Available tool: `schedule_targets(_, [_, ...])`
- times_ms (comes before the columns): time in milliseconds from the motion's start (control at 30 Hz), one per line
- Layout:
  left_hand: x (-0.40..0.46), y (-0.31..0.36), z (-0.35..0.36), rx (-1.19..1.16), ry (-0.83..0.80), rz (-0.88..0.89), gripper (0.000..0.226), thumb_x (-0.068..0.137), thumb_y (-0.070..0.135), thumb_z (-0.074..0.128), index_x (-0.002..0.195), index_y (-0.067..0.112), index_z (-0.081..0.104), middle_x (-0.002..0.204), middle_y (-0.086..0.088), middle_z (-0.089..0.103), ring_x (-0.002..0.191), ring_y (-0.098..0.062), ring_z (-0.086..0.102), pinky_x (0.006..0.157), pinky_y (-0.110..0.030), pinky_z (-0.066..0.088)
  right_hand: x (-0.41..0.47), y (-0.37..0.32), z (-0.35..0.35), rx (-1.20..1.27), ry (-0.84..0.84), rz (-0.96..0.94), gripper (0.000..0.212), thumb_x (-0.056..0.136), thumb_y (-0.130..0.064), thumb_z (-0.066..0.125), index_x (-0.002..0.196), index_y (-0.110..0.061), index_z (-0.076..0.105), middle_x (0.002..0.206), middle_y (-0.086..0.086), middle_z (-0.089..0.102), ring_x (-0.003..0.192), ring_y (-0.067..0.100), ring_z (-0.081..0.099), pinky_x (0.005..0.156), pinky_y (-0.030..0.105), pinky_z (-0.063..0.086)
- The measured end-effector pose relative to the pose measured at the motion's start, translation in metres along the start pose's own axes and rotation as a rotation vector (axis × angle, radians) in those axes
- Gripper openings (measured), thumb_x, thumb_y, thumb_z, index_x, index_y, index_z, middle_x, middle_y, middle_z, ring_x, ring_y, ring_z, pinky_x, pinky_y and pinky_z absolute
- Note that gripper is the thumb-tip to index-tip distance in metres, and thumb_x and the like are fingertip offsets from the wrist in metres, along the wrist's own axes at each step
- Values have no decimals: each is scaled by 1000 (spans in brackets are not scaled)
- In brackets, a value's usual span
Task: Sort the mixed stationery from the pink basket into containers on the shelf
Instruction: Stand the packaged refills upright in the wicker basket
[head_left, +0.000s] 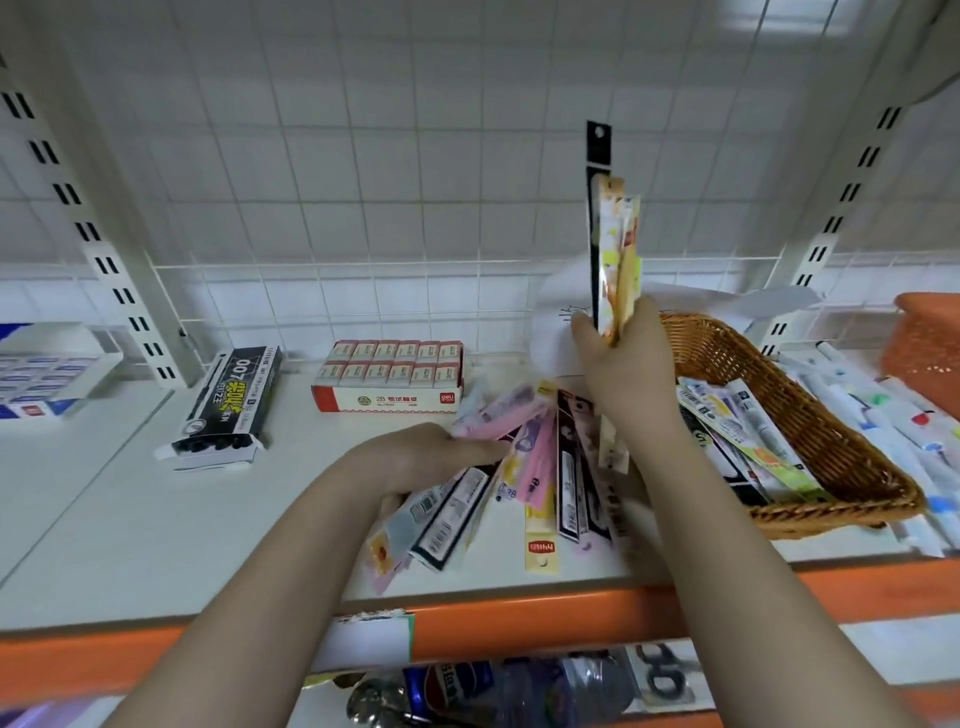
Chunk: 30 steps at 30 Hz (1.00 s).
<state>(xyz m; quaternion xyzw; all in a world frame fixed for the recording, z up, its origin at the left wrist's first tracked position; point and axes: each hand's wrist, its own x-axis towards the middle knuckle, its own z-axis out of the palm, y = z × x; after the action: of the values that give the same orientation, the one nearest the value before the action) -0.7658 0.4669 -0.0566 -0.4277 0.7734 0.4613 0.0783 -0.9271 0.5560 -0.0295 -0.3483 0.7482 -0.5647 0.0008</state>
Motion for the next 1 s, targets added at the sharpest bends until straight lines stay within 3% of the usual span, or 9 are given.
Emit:
schedule_targets(67, [-4,-3,2,-133,-73,-2,63,81,60,59,113,6,62,100,-11,71,92,-35,68,84,-41,52,0,-1,-2,49,-17,33,18,92,-23,55,96,-8,45,71,-2,44,59,13,43,48,18,35])
schedule_targets(200, [-13,-9,8,-535,-282,-64,29,89,35,59,99,8,56,73,-10,66,56,-21,64,54,-23,51,-8,1,-4,-26,-249,202,13,89,-20,55,91,-8,49,75,10,52,54,18,44,44,24,35])
schedule_targets(367, [-9,-14,15,-636,-67,48,24,92,22,57,107,3,62,77,-11,71,60,-22,67,57,-27,52,-36,3,10,-177,-637,378,27,90,-35,59,79,-11,55,69,8,63,51,15,51,46,22,36])
schedule_targets(500, [-18,-5,23,-683,-113,145,11,93,16,56,94,9,65,66,-5,71,52,-15,66,46,-19,48,-44,15,32,204,-497,558,30,81,-28,73,86,-1,62,53,11,54,34,14,47,38,21,38])
schedule_targets(633, [-23,0,24,-665,-137,282,34,96,4,47,122,25,54,100,-3,71,92,-17,66,82,-31,53,-44,13,29,398,-427,569,14,79,-13,75,86,-6,65,55,3,60,43,12,54,50,29,51])
schedule_targets(700, [-24,4,19,-727,-230,309,40,94,-1,48,123,27,53,110,-8,68,99,-22,64,90,-39,51,-43,8,23,480,-408,562,8,81,-6,72,79,-7,64,51,2,59,40,11,52,44,24,49])
schedule_targets(767, [-23,10,11,-799,-341,330,29,91,14,57,119,20,59,108,-11,67,95,-23,64,88,-40,52,-37,4,17,479,-386,522,12,79,-5,72,75,-8,61,49,3,56,37,11,49,40,23,45])
schedule_targets(867, [-15,17,1,-919,-543,320,60,78,57,47,121,18,61,109,-11,69,96,-26,66,83,-39,55,-28,0,9,420,-434,438,17,76,-4,75,79,-7,58,52,6,55,37,16,48,41,25,45])
schedule_targets(1000, [-3,27,-2,-980,-595,239,70,80,70,35,115,16,63,94,-11,72,75,-23,70,64,-32,58,-19,-5,4,277,-533,311,26,72,-5,78,92,-2,62,68,16,64,51,22,60,51,32,54])
